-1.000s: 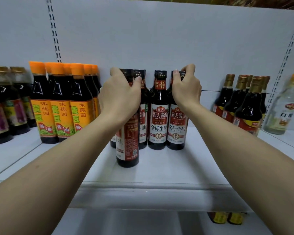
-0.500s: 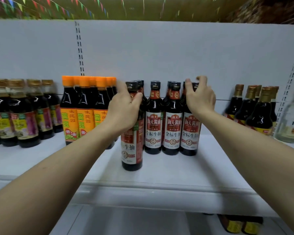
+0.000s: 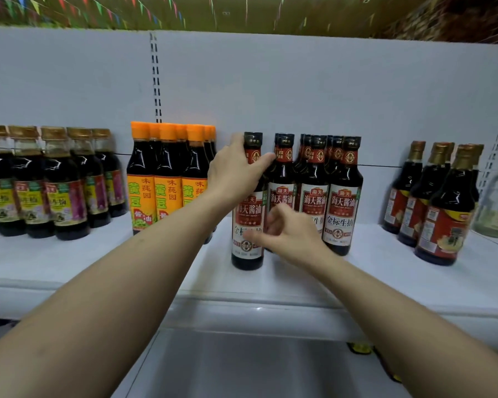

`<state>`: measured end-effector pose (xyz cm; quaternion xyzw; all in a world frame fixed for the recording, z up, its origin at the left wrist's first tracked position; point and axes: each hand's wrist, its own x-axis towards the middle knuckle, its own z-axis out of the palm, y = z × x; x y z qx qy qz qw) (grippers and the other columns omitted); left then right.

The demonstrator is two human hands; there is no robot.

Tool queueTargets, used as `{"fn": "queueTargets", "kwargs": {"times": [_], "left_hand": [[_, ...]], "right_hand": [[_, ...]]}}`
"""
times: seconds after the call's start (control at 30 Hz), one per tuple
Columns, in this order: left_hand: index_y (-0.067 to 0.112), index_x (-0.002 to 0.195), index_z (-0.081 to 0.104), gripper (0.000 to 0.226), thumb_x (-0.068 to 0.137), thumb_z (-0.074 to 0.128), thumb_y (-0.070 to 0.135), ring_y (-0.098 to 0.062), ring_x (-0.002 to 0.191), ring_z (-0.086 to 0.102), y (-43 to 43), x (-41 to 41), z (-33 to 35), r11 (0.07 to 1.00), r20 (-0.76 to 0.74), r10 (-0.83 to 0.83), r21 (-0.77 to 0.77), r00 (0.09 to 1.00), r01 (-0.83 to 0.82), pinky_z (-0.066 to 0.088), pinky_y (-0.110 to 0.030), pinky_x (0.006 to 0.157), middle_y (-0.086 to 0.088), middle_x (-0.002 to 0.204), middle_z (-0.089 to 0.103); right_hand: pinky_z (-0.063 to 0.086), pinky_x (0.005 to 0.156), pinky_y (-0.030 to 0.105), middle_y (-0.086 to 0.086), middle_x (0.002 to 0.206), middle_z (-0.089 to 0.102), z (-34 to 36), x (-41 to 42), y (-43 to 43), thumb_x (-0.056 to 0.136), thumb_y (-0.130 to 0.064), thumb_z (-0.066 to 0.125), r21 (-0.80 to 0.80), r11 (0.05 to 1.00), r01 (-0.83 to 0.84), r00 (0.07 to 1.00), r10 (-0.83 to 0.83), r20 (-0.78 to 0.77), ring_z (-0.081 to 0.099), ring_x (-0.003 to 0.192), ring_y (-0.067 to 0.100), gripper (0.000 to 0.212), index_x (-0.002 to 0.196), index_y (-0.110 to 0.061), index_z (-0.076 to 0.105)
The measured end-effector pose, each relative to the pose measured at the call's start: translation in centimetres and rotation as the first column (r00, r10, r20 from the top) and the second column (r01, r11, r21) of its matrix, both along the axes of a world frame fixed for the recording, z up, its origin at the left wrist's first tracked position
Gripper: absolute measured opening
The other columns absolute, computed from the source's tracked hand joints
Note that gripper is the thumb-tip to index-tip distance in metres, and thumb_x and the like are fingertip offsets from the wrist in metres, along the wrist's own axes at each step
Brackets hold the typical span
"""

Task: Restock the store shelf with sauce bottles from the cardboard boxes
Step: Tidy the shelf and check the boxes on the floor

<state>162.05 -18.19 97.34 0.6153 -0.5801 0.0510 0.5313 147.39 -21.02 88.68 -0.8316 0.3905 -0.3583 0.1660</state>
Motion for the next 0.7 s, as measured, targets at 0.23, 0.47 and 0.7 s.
{"fn": "queueTargets", "kwargs": {"times": [0.23,0.47,0.7], "left_hand": [[0.021,0.125,0.051,0.057,0.091,0.062,0.066,-0.023,0.1,0.064,-0.6,0.3,0.0,0.999,0.018,0.008,0.036,1.0,-0.008,0.056,-0.047,0.088,0.002,0.11,0.066],[0.024,0.123,0.055,0.06,0.087,0.062,0.072,-0.019,0.101,0.065,-1.5,0.8,-0.4,0.999,0.005,-0.031,0.025,1.0,0.031,0.058,-0.046,0.089,0.007,0.108,0.067],[0.021,0.118,0.055,0.061,0.086,0.063,0.072,-0.018,0.097,0.064,-1.7,1.0,-0.6,0.998,-0.013,-0.049,0.027,0.999,0.049,0.057,-0.043,0.085,0.006,0.104,0.065]], "right_hand": [[0.059,0.087,0.038,-0.017,0.107,0.069,-3.2,0.8,-0.5,0.049,-0.078,0.073,0.138,0.99,-0.002,0.994,0.017,-0.108,0.066,0.094,0.005,0.087,0.121,-0.032,0.055],[0.058,0.09,0.04,-0.015,0.119,0.068,-3.5,1.0,0.0,0.054,-0.083,0.067,0.134,0.991,0.015,0.995,-0.002,-0.098,0.066,0.102,0.009,0.091,0.129,-0.033,0.053],[0.059,0.09,0.038,-0.014,0.115,0.07,-3.3,1.2,0.4,0.054,-0.078,0.073,0.159,0.984,0.075,0.993,-0.059,-0.1,0.067,0.1,0.008,0.088,0.126,-0.032,0.055]]}}
